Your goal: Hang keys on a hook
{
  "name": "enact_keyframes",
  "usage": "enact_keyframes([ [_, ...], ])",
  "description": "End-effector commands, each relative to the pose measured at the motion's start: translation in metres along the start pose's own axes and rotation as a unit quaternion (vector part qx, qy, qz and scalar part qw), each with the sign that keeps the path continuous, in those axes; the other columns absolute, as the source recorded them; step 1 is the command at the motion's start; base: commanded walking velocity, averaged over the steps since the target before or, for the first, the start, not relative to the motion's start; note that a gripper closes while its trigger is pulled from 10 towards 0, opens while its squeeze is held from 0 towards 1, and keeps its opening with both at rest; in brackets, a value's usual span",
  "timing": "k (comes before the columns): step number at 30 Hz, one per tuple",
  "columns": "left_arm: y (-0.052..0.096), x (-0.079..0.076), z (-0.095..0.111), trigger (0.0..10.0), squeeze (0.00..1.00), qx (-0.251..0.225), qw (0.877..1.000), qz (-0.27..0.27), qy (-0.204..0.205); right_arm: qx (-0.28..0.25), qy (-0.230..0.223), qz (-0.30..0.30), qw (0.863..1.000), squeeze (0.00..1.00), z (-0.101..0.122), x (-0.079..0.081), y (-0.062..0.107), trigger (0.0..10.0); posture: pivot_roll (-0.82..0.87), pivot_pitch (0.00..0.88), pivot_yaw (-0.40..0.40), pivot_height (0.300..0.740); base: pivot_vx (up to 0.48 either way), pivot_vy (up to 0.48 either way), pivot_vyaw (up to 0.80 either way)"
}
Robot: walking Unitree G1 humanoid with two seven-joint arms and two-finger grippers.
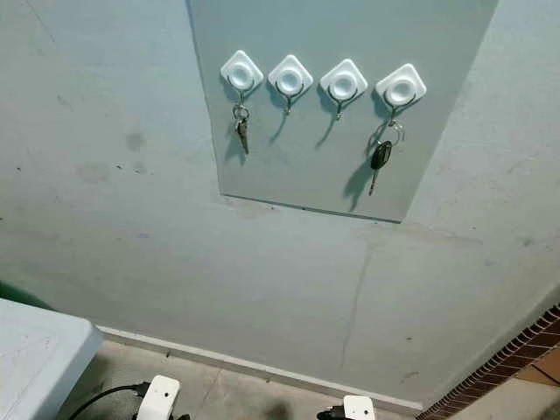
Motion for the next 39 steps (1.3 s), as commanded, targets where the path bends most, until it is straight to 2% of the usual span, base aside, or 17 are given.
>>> enact_keyframes([
  [1, 0.002, 0.003, -0.007, 10.0, 0.00, 0.008, 1.000, 0.011, 0.008, 0.025, -0.003, 0.003, 1.000, 0.00, -0.013, 0.001, 0.003, 10.0, 0.06, 0.000, 0.032, 0.740, 0.000, 0.000, 0.00],
  [3, 0.002, 0.005, -0.009, 10.0, 0.00, 0.009, 1.000, 0.017, 0.014, 0.029, -0.004, 0.003, 1.000, 0.00, -0.014, 0.000, 0.003, 10.0, 0.07, 0.000, 0.021, 0.740, 0.000, 0.000, 0.00],
  [7, -0.003, 0.001, 0.007, 10.0, 0.00, 0.000, 1.000, 0.021, 0.021, 0.034, 0.006, 0.009, 0.999, 0.00, -0.015, 0.001, 0.003, 10.0, 0.08, 0.000, 0.017, 0.740, 0.000, 0.000, 0.00],
  [18, -0.005, -0.002, 0.016, 10.0, 0.00, 0.001, 1.000, 0.018, 0.012, 0.039, -0.004, 0.002, 0.999, 0.00, -0.018, 0.001, 0.004, 10.0, 0.05, 0.000, 0.030, 0.740, 0.000, 0.000, 0.00],
  [30, -0.006, -0.004, 0.020, 10.0, 0.00, -0.001, 1.000, 0.018, 0.016, 0.055, -0.011, -0.006, 0.998, 0.00, -0.033, -0.005, 0.009, 10.0, 0.05, 0.000, 0.023, 0.740, 0.000, 0.000, 0.00],
  [39, -0.007, -0.005, 0.020, 10.0, 0.00, -0.001, 1.000, 0.019, 0.022, 0.059, -0.006, -0.005, 0.998, 0.00, -0.035, -0.005, 0.010, 10.0, 0.06, 0.000, 0.012, 0.740, 0.000, 0.000, 0.00],
])
Point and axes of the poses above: a point about 5 cm out from each wrist's last joint towards the gripper, its own y axis pointing back from the gripper into the wrist, its own z axis along the axis of the wrist's last joint, x = y × z, the point moved 2 cm from there along -y, pointing out of the wrist towards the gripper, and after that the axes turned 13 degrees about y, right-handed, at the moved point
